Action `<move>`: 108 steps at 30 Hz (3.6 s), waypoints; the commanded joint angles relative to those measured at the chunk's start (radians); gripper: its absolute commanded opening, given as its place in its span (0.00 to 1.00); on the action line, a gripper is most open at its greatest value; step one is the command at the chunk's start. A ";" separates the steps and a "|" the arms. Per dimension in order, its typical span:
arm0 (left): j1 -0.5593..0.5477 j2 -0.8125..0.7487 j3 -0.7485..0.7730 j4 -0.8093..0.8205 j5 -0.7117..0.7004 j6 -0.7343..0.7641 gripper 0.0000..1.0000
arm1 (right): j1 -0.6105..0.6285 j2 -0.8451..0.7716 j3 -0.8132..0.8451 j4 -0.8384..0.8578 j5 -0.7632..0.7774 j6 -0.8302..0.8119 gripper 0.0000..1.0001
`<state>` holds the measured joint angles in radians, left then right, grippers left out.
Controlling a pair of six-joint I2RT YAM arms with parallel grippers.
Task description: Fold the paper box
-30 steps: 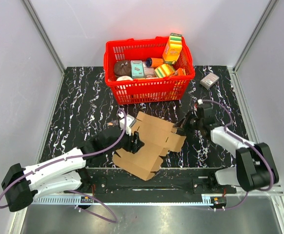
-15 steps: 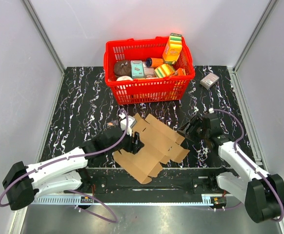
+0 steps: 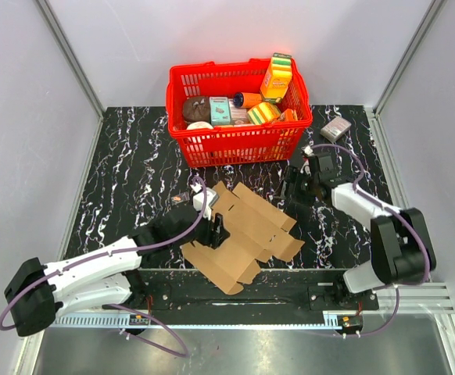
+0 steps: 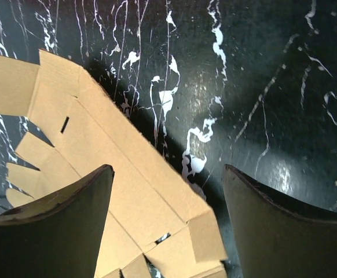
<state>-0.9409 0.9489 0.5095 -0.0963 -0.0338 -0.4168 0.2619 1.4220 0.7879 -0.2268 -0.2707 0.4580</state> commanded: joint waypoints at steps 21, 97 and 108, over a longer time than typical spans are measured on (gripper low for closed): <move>-0.068 0.372 0.052 0.207 -0.103 -0.097 0.58 | 0.003 0.190 0.047 0.142 -0.134 -0.151 0.81; -0.072 0.455 0.072 0.158 -0.089 -0.086 0.52 | 0.069 0.348 0.117 0.270 -0.467 -0.191 0.27; -0.073 0.393 0.073 0.144 -0.100 -0.091 0.54 | 0.071 0.296 0.089 0.273 -0.467 -0.202 0.00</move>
<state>-1.0080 1.4059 0.5789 0.0223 -0.1280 -0.5056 0.3241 1.7657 0.8700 0.0193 -0.7280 0.2657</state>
